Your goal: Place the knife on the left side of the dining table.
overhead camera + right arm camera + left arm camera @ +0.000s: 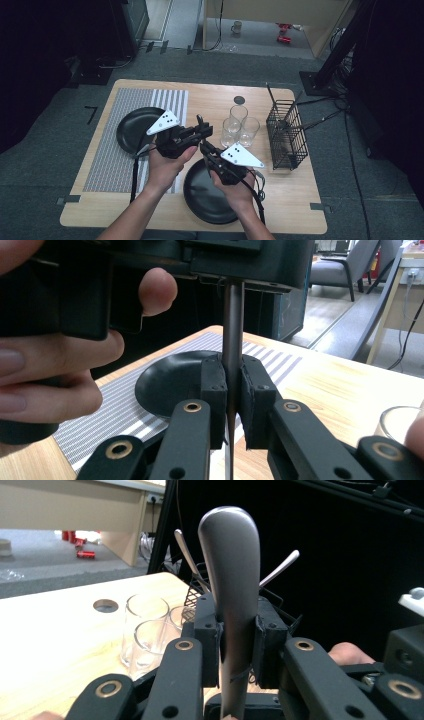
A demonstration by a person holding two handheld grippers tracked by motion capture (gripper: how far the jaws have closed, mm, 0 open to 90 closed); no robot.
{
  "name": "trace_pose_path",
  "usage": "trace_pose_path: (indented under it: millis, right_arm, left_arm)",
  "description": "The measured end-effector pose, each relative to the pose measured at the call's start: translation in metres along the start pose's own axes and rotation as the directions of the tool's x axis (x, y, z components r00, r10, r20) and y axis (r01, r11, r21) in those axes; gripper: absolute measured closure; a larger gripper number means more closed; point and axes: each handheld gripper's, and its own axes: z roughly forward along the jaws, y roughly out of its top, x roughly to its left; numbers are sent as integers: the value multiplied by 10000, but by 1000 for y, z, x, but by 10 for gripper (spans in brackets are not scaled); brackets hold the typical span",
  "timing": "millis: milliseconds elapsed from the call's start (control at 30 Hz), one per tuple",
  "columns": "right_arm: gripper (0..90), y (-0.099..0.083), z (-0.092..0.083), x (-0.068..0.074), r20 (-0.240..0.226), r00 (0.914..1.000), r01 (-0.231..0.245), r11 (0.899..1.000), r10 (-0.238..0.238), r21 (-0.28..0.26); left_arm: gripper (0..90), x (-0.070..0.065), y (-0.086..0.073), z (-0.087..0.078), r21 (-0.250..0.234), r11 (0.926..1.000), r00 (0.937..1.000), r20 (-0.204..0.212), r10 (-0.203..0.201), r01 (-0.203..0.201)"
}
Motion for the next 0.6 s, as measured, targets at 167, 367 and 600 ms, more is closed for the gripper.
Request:
trace_pose_path:
  millis: [167, 367, 600]
  right_arm:
    - [714, -1, 1, -1, 5, 9999, -165, 9998, 165, -57]
    - [311, -1, -7, -9, 333, 9982, -534, 9953, 508, 814]
    - [120, -13, -21, -25, 496, 9974, -598, 9860, 526, 1557]
  left_arm:
    - [786, 1, 1, -5, -203, 9993, 9995, -15, 302, -303]
    - [787, 7, 5, -14, -304, 9984, 9986, -263, 467, -475]
    - [787, 17, 6, -24, -508, 9975, 9979, -449, 461, -484]
